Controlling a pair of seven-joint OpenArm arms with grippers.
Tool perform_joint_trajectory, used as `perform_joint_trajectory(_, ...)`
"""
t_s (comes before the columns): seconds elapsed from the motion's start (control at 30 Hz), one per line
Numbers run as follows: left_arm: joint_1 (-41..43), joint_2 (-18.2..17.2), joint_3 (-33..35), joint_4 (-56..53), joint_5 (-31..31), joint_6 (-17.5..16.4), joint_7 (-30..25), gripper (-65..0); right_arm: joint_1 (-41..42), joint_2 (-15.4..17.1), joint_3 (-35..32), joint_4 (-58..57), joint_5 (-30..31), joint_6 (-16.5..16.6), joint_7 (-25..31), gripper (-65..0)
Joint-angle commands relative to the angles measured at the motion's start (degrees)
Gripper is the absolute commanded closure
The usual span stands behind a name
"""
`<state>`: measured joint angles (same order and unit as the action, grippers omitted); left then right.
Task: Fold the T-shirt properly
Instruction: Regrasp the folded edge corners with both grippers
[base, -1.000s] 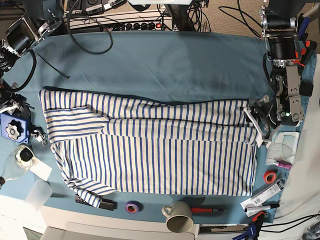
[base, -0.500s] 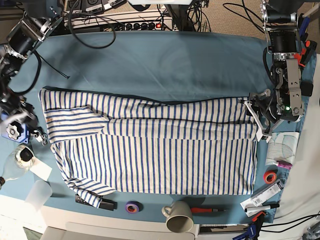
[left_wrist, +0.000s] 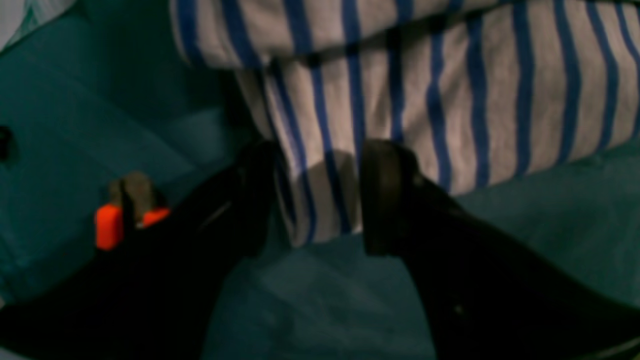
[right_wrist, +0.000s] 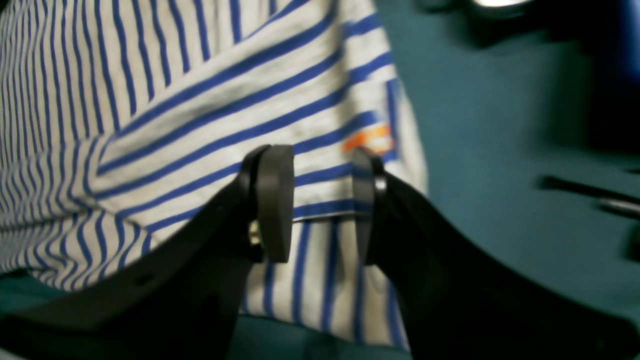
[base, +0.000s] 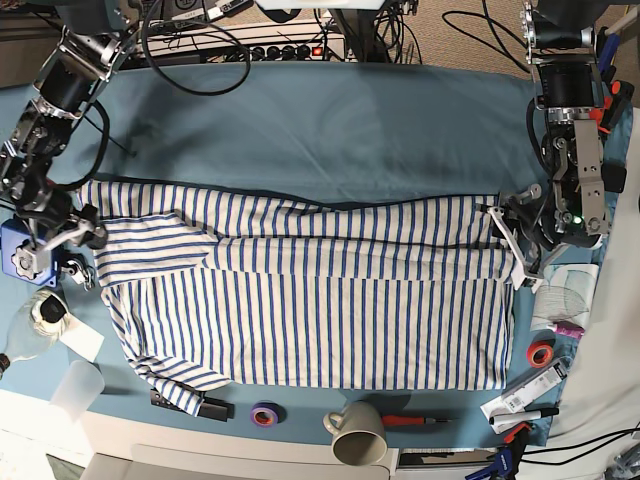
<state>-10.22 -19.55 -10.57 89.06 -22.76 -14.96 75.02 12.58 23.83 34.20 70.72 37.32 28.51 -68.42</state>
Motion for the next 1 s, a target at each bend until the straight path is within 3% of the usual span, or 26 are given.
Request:
perform_joint_trajectory(0.0,-1.2,-0.8,-0.2,1.0,-0.4,-0.1,-0.6,-26.6,1.2,1.4,1.2,0.9,0.8,0.3,0.6,-20.4)
perform_joint_trajectory(0.17,-1.2,-0.8,-0.2,1.0,-0.4,-0.1,-0.6,-26.6,1.2,1.4,6.5,0.9,0.8,0.7,-3.2,-20.4)
perform_joint_trajectory(0.27,-1.2,-0.8,-0.2,1.0,-0.4,-0.1,-0.7,-26.6,1.2,1.4,8.8,0.9,0.8,4.2,-6.3,-20.4)
perform_joint_trajectory(0.43,-1.2,-0.8,-0.2,1.0,-0.4,-0.1,-0.8,-26.6,1.0,1.4,9.3,0.9,-1.0,7.1,-6.0,-20.5)
perform_joint_trajectory(0.5,-1.2,-0.8,-0.2,1.0,-0.4,-0.1,-1.0,-26.6,1.0,1.4,9.2,0.9,-2.7,8.1,-5.3,-24.1)
perform_joint_trajectory(0.7,-1.2,-0.8,-0.2,1.0,-0.4,-0.1,-1.2,-26.6,1.0,1.4,9.3,0.9,-3.9,8.6,-4.7,-26.3)
perform_joint_trajectory(0.83,-1.2,-0.8,-0.2,1.0,-0.4,-0.1,-1.2,-26.6,0.6,1.4,9.3,0.9,-12.0,7.4,0.2,-26.2)
perform_joint_trajectory(0.97,-1.2,-0.8,-0.2,1.0,-0.4,-0.1,-1.3,-26.6,-0.9,0.6,8.3,0.8,-9.6,6.0,-0.1,-26.2)
